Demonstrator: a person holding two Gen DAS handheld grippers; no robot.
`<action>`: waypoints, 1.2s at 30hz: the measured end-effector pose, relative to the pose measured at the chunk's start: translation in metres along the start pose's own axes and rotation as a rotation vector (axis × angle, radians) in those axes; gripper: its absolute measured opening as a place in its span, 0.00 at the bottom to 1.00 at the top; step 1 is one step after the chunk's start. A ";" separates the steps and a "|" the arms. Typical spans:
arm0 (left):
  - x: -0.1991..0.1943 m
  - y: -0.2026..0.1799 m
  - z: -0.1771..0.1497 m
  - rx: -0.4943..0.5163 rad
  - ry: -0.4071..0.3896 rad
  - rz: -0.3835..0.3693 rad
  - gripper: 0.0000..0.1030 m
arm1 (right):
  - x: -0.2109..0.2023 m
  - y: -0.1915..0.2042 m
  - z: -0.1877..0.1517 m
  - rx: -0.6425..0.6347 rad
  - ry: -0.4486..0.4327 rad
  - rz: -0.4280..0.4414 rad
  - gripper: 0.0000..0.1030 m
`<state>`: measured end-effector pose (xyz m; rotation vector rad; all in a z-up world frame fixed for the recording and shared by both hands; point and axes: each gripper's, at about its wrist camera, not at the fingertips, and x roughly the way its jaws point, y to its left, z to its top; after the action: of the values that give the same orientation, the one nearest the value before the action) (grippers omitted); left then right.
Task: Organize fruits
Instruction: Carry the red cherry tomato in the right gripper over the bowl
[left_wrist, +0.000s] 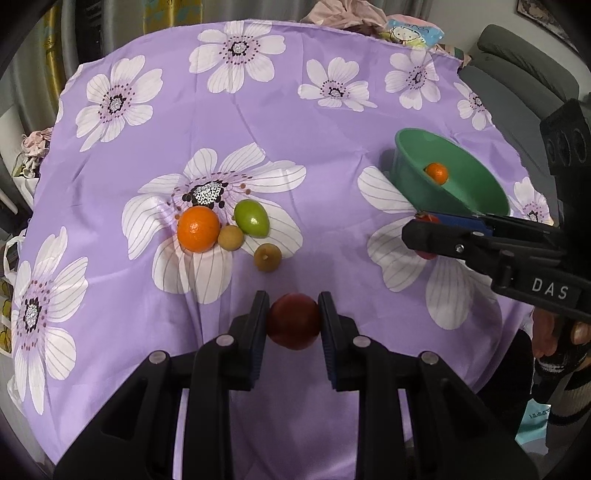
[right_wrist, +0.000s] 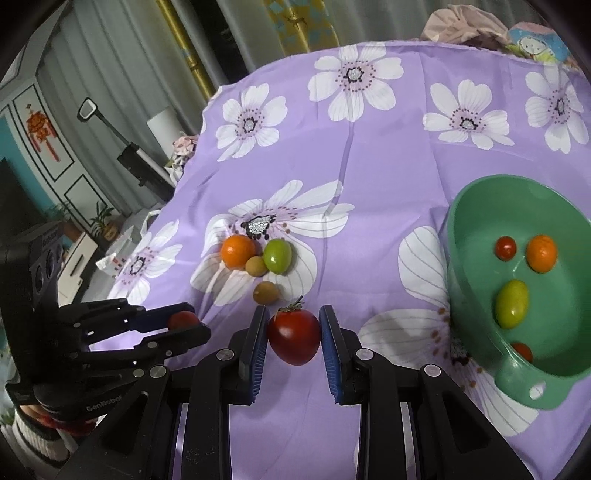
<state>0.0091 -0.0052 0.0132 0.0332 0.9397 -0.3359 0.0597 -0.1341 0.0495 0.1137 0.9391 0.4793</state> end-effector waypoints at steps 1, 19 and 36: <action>-0.003 -0.001 0.000 0.001 -0.005 -0.001 0.26 | -0.002 0.000 -0.001 0.000 -0.003 0.001 0.28; -0.036 -0.024 0.014 0.027 -0.101 -0.014 0.26 | -0.049 -0.019 -0.008 0.045 -0.115 -0.020 0.28; -0.013 -0.078 0.048 0.131 -0.110 -0.106 0.26 | -0.067 -0.060 -0.016 0.133 -0.171 -0.066 0.28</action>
<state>0.0165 -0.0837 0.0607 0.0843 0.8116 -0.4922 0.0346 -0.2190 0.0725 0.2405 0.8043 0.3404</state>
